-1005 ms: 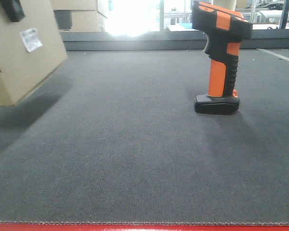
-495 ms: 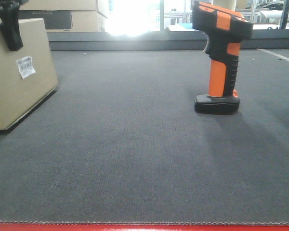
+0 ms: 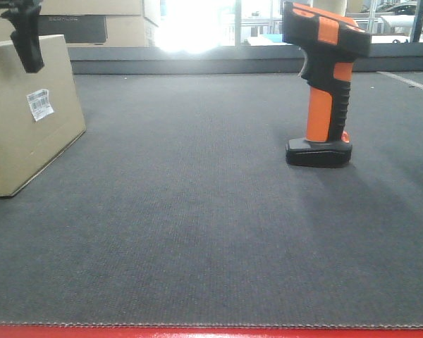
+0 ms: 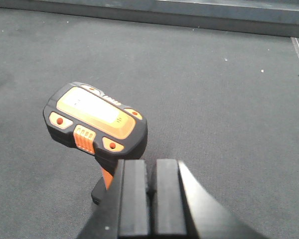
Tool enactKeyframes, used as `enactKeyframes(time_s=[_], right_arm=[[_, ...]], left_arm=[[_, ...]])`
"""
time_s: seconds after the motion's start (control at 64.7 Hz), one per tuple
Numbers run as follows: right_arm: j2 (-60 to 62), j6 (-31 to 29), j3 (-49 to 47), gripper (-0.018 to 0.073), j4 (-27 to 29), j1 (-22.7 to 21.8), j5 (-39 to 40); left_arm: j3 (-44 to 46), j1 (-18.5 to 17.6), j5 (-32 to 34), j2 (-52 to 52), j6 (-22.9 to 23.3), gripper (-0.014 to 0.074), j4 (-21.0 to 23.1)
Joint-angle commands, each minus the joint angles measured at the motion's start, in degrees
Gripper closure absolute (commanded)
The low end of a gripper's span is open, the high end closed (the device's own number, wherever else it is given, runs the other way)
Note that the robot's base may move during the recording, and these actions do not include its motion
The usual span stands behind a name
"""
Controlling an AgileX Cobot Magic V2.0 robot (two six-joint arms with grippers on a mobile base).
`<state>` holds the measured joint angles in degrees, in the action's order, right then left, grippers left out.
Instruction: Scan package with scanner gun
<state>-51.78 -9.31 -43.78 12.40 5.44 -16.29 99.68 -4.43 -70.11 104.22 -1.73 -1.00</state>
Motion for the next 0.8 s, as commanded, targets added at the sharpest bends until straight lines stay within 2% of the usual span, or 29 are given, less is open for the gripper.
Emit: enactKeyframes(time_s=[0.0,0.155,0.247,0.371,0.448,0.572,0.603,0.789], right_arm=[[0.45,-0.10,0.08,0.0712,-0.42,-0.39,1.37],[0.58,-0.10,0.78,0.0712,-0.42,-0.78,1.33],[0.58,-0.10,2.13,0.0712,-0.42,-3.21,0.49],[2.04,-0.10,4.53,0.0712,-0.42,-7.86,0.06],[3.86,-0.10,6.32,0.0712,-0.42,-9.44,0.79],[6.99,-0.10,9.23,0.0712,-0.55,-9.43,1.76],[7.65,-0.10,9.97,0.0712,-0.64,-9.43,1.76],[14.54,-0.10,15.63,0.0712,-1.70,-9.43,2.16]], left_arm=[[0.52,-0.26,0.14,-2.49,0.39,0.0013,0.14],[0.52,-0.26,0.14,-7.07,0.39,0.0089,-0.23],[-0.12,-0.26,0.14,-10.24,0.39,0.0203,-1.39],[-2.87,-0.26,0.14,-14.70,0.39,0.0410,-2.21],[-5.89,-0.26,2.88,-17.38,0.39,0.0531,-2.20],[-11.83,-0.26,9.10,-22.07,0.39,0.0685,-2.20],[-14.02,-0.26,10.70,-23.28,0.39,0.0710,-2.20],[-27.89,-0.26,23.32,-33.87,0.39,0.0707,-2.20]])
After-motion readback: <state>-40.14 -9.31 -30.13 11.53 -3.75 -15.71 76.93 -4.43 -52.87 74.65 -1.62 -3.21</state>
